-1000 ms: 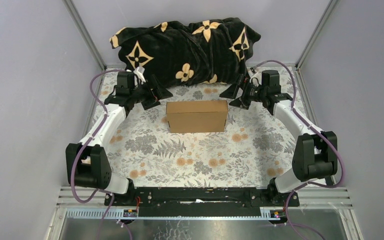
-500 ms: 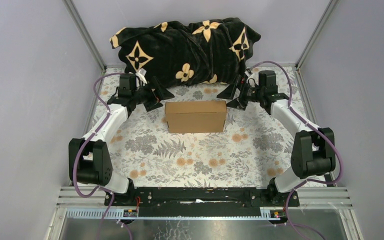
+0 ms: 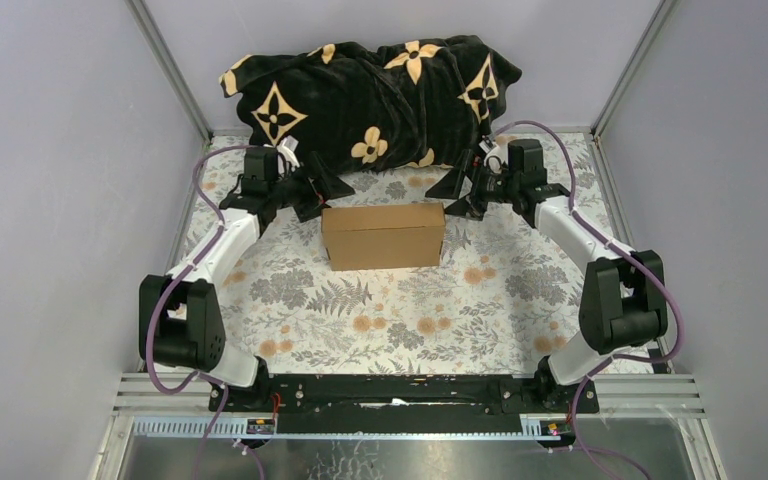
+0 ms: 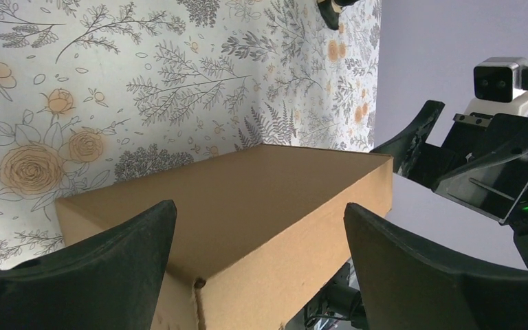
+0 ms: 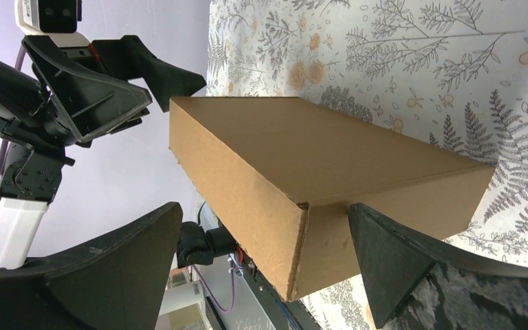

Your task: Fold the paper box

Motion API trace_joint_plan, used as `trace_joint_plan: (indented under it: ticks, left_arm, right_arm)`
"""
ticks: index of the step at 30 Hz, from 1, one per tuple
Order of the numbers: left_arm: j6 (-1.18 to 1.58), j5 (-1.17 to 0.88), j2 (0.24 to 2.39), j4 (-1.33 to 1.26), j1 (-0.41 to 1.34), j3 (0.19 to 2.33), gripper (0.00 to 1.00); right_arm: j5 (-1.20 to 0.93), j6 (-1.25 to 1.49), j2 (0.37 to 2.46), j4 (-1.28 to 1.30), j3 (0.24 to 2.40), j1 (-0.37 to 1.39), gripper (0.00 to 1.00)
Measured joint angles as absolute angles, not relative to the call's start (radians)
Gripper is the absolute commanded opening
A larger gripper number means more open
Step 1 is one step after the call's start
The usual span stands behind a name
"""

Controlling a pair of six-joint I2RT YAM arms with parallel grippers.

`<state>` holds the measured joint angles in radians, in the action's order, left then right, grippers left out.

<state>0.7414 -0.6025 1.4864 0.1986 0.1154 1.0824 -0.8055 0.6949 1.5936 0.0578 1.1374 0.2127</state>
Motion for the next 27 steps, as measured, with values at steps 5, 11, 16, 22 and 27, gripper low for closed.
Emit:
trace_joint_plan:
  ticks: [5, 11, 16, 22, 27]
  left_arm:
    - [0.756, -0.604, 1.517, 0.186, 0.126, 1.11, 0.99]
    - [0.775, -0.604, 1.588, 0.182, 0.138, 1.227, 0.99]
    - [0.764, -0.596, 1.604, 0.196, 0.136, 1.297, 0.99]
    - [0.719, -0.535, 1.523, 0.276, 0.11, 1.265, 0.99]
    - [0.682, -0.485, 1.406, 0.361, 0.087, 1.21, 0.99]
  right_arm:
    - [-0.806, 0.701, 1.636, 0.058, 1.188, 0.214, 1.0]
    - [-0.806, 0.701, 1.695, 0.07, 1.289, 0.215, 1.0]
    - [-0.805, 0.69, 1.697, 0.078, 1.319, 0.215, 1.0]
    - [-0.805, 0.672, 1.697, 0.094, 1.308, 0.215, 1.0]
    - [-0.804, 0.662, 1.697, 0.1, 1.276, 0.215, 1.0]
